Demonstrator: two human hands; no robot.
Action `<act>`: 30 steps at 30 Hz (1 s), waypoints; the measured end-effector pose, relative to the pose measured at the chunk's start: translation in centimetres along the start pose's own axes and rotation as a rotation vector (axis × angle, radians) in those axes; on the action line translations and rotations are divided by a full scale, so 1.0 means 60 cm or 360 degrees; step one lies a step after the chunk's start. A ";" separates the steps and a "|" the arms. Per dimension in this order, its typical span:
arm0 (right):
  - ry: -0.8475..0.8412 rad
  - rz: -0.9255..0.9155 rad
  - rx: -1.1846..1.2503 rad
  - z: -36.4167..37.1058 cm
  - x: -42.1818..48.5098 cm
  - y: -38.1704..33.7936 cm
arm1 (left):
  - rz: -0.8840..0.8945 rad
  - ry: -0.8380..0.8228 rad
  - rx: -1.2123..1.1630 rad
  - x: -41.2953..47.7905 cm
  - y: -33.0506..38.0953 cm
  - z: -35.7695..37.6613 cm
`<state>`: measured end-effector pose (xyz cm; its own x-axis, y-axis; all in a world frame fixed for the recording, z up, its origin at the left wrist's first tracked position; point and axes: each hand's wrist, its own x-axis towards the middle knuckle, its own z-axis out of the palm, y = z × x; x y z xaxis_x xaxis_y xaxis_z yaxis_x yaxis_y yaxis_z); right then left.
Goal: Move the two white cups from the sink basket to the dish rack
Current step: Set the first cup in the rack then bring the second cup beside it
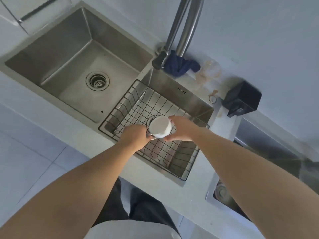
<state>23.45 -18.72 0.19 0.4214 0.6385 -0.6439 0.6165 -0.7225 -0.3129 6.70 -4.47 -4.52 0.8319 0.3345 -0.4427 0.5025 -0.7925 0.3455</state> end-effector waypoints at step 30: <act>0.0401 -0.0534 0.0090 -0.095 -0.049 -0.099 | -0.0148 0.0657 -0.0518 -0.105 0.000 -0.132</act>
<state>22.32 -14.80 7.93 0.3569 0.8807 -0.3113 0.7129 -0.4722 -0.5185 3.33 -2.51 4.84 0.7710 0.6204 -0.1441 0.5708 -0.5727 0.5884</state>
